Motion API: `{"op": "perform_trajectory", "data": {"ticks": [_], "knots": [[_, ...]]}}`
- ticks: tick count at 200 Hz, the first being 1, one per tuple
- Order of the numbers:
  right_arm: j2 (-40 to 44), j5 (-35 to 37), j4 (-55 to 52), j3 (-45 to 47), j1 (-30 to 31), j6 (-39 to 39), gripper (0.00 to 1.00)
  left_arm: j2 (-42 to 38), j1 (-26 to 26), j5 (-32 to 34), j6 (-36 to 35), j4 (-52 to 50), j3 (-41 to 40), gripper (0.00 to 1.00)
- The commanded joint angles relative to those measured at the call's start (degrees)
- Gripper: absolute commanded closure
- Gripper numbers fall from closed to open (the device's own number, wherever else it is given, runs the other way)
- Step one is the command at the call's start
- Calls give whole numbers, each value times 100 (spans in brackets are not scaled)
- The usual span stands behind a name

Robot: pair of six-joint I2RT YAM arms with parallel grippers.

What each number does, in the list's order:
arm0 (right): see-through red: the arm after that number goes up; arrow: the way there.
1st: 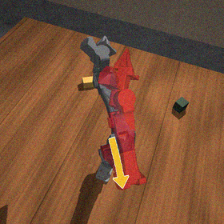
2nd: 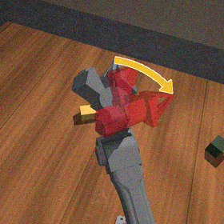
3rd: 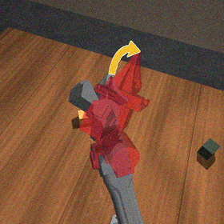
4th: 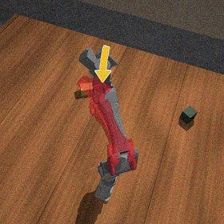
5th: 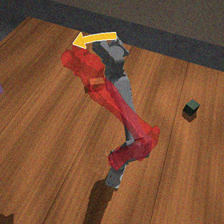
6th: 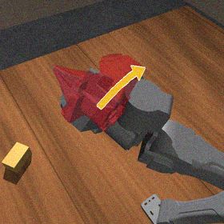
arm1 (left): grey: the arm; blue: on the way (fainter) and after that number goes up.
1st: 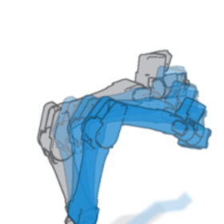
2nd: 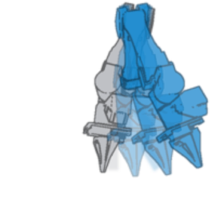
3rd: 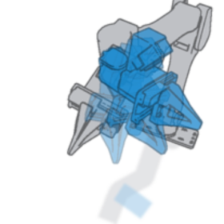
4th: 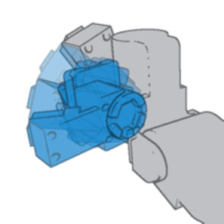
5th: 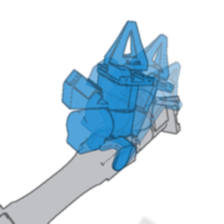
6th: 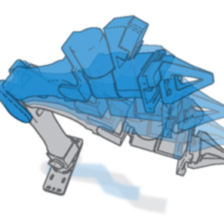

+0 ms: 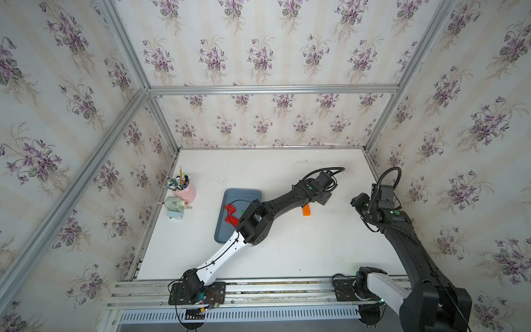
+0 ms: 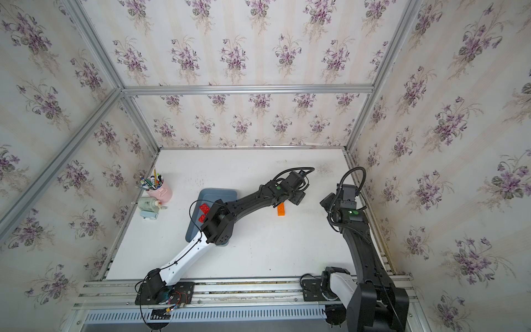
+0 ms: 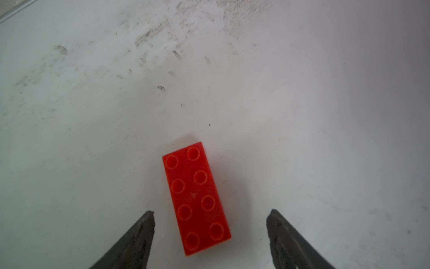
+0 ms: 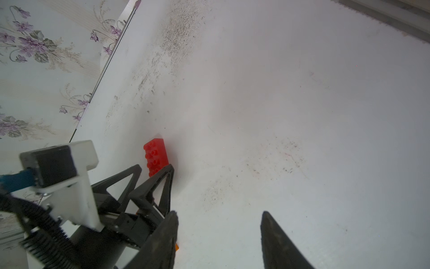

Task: Assemble a rectangle with lego
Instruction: Pick up the lego brick from the center of the board.

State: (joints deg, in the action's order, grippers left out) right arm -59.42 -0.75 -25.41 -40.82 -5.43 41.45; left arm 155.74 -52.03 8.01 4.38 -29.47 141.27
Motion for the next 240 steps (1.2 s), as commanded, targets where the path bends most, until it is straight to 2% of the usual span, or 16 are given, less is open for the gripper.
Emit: {"op": "perform_trajectory", "data": {"ticks": [1,80,84,124,164,204,223,240], "knots": [[31,-52,-17,21,-2,-49,42,57,9,168,78,154,51,27],[-142,-186,141,57,-2,-23,43,183,68,267,138,216,32,44],[-155,-188,146,63,-2,-23,43,180,70,250,148,212,28,48],[-115,-172,149,101,-2,-23,43,206,70,193,204,171,68,66],[-41,-175,170,151,-2,-23,43,182,70,251,190,161,75,73],[-5,-144,177,164,3,-45,43,-57,62,403,116,154,49,73],[-9,-97,176,97,-15,-127,43,-393,53,482,-7,55,-168,73],[-25,-39,146,15,-11,-212,43,-930,35,482,-125,-37,-703,74]]}}
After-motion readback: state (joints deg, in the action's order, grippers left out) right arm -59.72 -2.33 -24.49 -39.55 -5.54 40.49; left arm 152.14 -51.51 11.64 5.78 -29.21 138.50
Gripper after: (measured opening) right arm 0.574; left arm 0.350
